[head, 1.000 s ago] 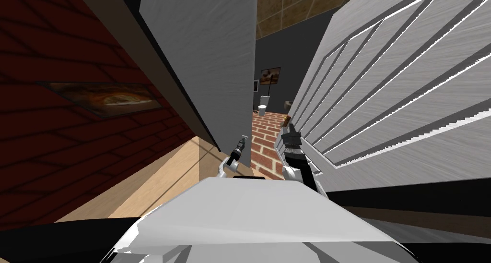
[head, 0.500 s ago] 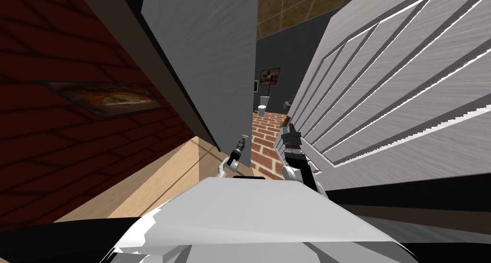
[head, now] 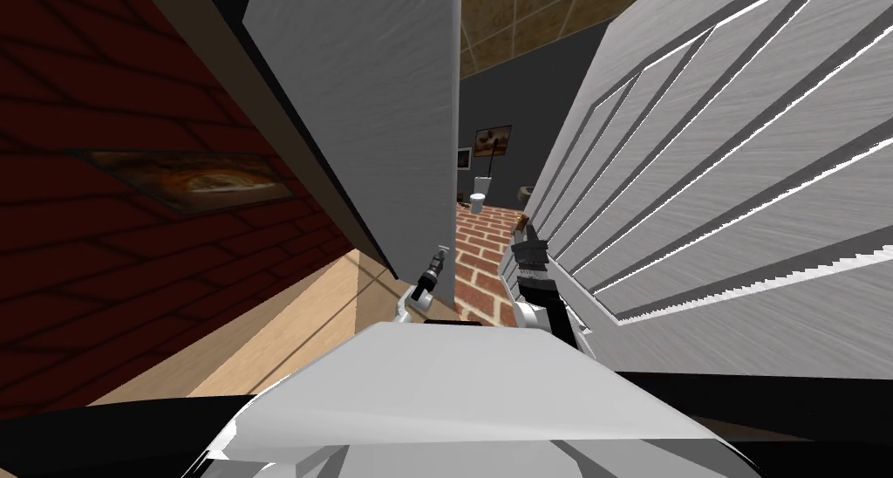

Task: Push the door open

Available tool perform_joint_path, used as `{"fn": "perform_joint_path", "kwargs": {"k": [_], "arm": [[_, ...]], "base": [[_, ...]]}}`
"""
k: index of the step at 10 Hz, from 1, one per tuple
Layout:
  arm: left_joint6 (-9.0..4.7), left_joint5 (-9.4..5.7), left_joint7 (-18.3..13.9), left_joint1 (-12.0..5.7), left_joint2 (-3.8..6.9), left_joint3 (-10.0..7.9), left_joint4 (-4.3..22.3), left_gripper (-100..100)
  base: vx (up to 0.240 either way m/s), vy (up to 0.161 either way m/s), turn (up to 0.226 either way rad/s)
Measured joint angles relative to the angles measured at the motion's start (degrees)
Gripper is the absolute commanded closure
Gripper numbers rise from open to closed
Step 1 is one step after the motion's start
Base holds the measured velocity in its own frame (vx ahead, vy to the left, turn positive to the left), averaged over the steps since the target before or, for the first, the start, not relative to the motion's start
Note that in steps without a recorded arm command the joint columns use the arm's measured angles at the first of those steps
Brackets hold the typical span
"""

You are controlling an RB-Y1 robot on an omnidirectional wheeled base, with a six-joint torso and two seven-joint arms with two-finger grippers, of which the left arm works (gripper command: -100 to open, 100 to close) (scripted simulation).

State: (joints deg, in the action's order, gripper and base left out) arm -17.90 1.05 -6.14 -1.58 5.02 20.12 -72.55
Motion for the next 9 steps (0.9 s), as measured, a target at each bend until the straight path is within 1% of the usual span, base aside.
{"fn": "perform_joint_path", "kwargs": {"k": [1,2,3,4,6,7,9], "arm": [[-0.06,-0.06,0.2,-0.45,-0.15,-0.63,0.6,100],[-0.19,-0.1,0.5,-1.13,-0.51,-1.5,1.4,100],[0.18,-0.04,1.0,-1.15,-1.0,-2.32,1.2,100],[0.34,0.0,1.5,-1.38,-1.43,-3.03,1.3,100],[0.31,-0.08,1.9,-1.99,-1.68,-4.12,1.9,100],[0.69,-0.12,1.9,-1.56,-1.54,-4.44,1.2,100],[0.42,-0.03,2.7,-1.97,-2.38,-5.65,2.5,100]], "base": [[0.184,-0.163,0.086],[0.167,-0.142,0.112],[0.159,-0.123,0.082],[0.122,-0.099,0.031],[0.09,-0.08,0.04],[0.083,-0.081,0.101],[0.081,-0.075,0.051]]}}
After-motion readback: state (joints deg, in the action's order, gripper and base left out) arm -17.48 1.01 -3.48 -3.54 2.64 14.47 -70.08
